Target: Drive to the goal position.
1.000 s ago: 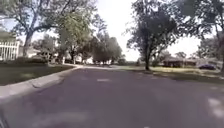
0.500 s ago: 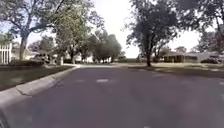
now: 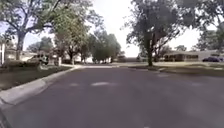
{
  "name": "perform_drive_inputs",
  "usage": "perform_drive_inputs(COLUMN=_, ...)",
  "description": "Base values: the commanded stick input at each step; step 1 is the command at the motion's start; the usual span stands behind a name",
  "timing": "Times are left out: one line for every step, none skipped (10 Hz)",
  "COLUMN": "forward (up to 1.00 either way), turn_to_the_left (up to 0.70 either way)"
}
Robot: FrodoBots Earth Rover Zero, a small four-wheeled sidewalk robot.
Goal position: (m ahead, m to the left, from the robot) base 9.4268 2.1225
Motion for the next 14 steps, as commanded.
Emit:
perform_drive_inputs(forward=1.00, turn_to_the_left=0.00)
perform_drive_inputs(forward=1.00, turn_to_the_left=0.00)
perform_drive_inputs(forward=1.00, turn_to_the_left=0.00)
perform_drive_inputs(forward=1.00, turn_to_the_left=0.00)
perform_drive_inputs(forward=1.00, turn_to_the_left=0.00)
perform_drive_inputs(forward=1.00, turn_to_the_left=0.00)
perform_drive_inputs(forward=1.00, turn_to_the_left=0.00)
perform_drive_inputs(forward=1.00, turn_to_the_left=0.00)
perform_drive_inputs(forward=1.00, turn_to_the_left=0.00)
perform_drive_inputs(forward=1.00, turn_to_the_left=0.00)
perform_drive_inputs(forward=1.00, turn_to_the_left=0.00)
perform_drive_inputs(forward=1.00, turn_to_the_left=0.00)
perform_drive_inputs(forward=1.00, turn_to_the_left=0.00)
perform_drive_inputs(forward=1.00, turn_to_the_left=0.00)
